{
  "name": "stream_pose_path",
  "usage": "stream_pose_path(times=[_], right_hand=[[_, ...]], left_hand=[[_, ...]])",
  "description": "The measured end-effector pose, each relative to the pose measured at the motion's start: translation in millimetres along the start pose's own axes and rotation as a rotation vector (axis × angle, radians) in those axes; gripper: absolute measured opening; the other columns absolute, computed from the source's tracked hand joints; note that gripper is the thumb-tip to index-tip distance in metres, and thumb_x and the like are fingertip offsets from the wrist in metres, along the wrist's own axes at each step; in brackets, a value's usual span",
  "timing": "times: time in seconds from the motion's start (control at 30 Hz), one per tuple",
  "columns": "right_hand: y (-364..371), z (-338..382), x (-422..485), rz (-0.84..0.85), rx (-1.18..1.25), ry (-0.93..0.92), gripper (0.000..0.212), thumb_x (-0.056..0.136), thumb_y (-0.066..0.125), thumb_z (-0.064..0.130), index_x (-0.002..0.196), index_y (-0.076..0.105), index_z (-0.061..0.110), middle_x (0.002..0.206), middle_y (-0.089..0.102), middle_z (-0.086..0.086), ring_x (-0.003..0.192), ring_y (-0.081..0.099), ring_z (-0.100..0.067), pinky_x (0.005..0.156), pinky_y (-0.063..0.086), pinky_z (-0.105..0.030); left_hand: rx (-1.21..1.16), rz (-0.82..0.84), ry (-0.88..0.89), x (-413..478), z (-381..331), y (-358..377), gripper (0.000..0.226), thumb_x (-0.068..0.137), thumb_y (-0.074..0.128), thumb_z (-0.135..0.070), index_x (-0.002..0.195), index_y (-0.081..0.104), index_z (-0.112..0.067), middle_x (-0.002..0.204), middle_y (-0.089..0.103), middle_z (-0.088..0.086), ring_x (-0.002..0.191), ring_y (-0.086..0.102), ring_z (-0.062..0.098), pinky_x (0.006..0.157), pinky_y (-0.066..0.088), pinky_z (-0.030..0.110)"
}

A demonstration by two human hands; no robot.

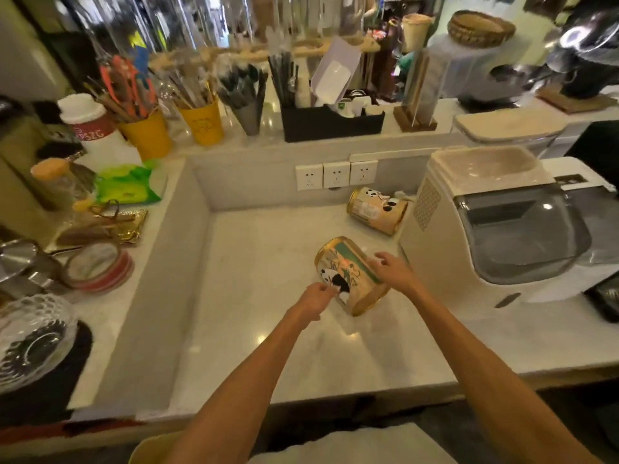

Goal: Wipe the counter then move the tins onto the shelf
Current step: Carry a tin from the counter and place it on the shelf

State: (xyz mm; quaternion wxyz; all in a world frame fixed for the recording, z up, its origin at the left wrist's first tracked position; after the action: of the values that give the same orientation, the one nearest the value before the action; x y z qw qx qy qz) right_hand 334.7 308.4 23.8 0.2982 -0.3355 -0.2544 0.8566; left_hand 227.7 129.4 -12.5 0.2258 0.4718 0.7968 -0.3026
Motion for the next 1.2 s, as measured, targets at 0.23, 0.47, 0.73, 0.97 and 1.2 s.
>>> stream_pose_path(times=[0.23,0.47,0.73,0.97,1.2], right_hand=[[34.4,-1.1,21.5,0.265,0.260,-0.081,0.047,0.100,0.032,0.056,0.115,0.063,0.024,0.131,0.064,-0.009,0.096,0.066,-0.009,0.082,0.053,-0.021],[92.8,-13.0,0.8,0.539,0.549,-0.011,0.053,0.090,0.051,0.064,0.129,0.057,0.029,0.120,0.072,-0.001,0.107,0.071,-0.022,0.092,0.058,-0.047],[224.8,-10.1,-140.1,1.223,0.432,0.057,0.076,0.078,0.080,0.043,0.139,0.036,0.050,0.128,0.069,0.000,0.115,0.067,-0.029,0.087,0.058,-0.049],[344.7,46.5,-294.5,1.568,0.036,-0.014,0.080,0.076,0.063,0.072,0.144,0.022,0.060,0.146,0.051,-0.003,0.132,0.049,-0.037,0.100,0.044,-0.066],[478.8,76.7,-487.3,1.610,-0.372,-0.269,0.089,0.051,0.069,0.084,0.129,0.041,0.052,0.125,0.058,0.000,0.112,0.058,-0.024,0.094,0.050,-0.058]], left_hand=[[-0.450,0.004,-0.113,21.1,-1.2,54.1,0.079,0.087,0.060,-0.061,0.148,0.017,-0.035,0.146,0.044,-0.002,0.128,0.049,0.030,0.099,0.040,0.046],[-0.483,-0.437,-0.018,-28.6,34.1,10.5,0.114,0.061,0.084,-0.063,0.149,0.014,-0.044,0.147,0.023,0.002,0.136,0.037,0.029,0.102,0.046,0.040],[-0.850,-0.534,0.030,-195.4,165.2,36.8,0.108,0.072,0.085,-0.048,0.147,0.008,-0.058,0.142,0.055,-0.016,0.121,0.061,0.005,0.099,0.053,0.029],[-1.101,-1.018,-0.079,-359.6,282.2,76.7,0.096,0.076,0.086,-0.021,0.143,0.023,-0.050,0.126,0.066,-0.012,0.118,0.066,0.012,0.085,0.060,0.026],[-1.021,-1.431,-0.309,-502.0,377.1,101.5,0.112,0.056,0.088,-0.060,0.141,0.015,-0.059,0.137,0.049,-0.027,0.126,0.056,0.003,0.104,0.053,0.040]])
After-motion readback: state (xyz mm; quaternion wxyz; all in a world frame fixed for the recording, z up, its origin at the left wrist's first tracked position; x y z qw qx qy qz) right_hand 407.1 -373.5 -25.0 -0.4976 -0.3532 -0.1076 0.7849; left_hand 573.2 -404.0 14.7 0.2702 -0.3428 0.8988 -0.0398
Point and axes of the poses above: each hand's wrist, its own x-axis towards the middle knuckle, its own y-axis out of the palm, z = x × y, the point moved 10 cm from there along x, towards the middle knuckle
